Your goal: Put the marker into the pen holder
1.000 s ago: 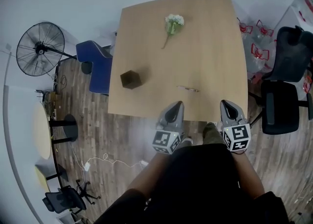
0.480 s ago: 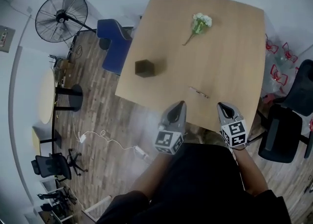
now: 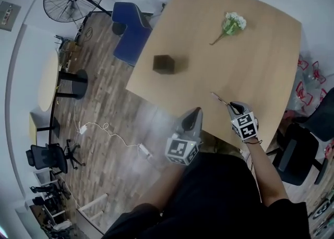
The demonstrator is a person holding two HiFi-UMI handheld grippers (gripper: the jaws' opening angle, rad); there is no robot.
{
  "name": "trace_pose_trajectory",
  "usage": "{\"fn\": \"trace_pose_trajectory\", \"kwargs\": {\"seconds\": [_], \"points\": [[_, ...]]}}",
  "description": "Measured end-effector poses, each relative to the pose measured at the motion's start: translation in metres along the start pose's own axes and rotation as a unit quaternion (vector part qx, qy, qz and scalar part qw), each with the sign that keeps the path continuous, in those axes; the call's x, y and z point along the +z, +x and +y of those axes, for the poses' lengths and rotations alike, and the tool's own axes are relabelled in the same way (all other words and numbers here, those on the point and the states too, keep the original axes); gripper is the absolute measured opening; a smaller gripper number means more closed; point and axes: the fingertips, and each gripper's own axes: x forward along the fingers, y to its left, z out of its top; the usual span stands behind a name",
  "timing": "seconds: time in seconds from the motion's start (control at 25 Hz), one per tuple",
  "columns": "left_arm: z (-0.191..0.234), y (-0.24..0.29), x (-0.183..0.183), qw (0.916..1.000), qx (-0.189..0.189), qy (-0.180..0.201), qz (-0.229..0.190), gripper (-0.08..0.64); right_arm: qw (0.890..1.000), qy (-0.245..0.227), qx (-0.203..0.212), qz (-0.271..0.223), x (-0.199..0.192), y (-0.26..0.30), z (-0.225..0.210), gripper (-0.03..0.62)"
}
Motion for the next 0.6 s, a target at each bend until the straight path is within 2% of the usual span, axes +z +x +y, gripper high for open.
{"fn": "trace_pose_trajectory", "kwargs": {"seconds": [0.24,0.44,0.6], "points": [[0.029,0.008,-0.007,0.9996,-0.001,-0.027,0.008,0.002,0.997,-0.025,0.021,0.074,-0.006,0.059,0.002,0.061],[0.050,0.009,-0.029,0.9988,0.002,-0.047,0.015,0.002,0.987,-0.059,0.045,0.142,-0.036,0.110,0.002,0.085],[0.064,0.005,-0.037,0.9980,0.002,-0.058,0.023,0.002,0.981,-0.061,0.053,0.178,-0.039,0.134,0.004,0.089]]}}
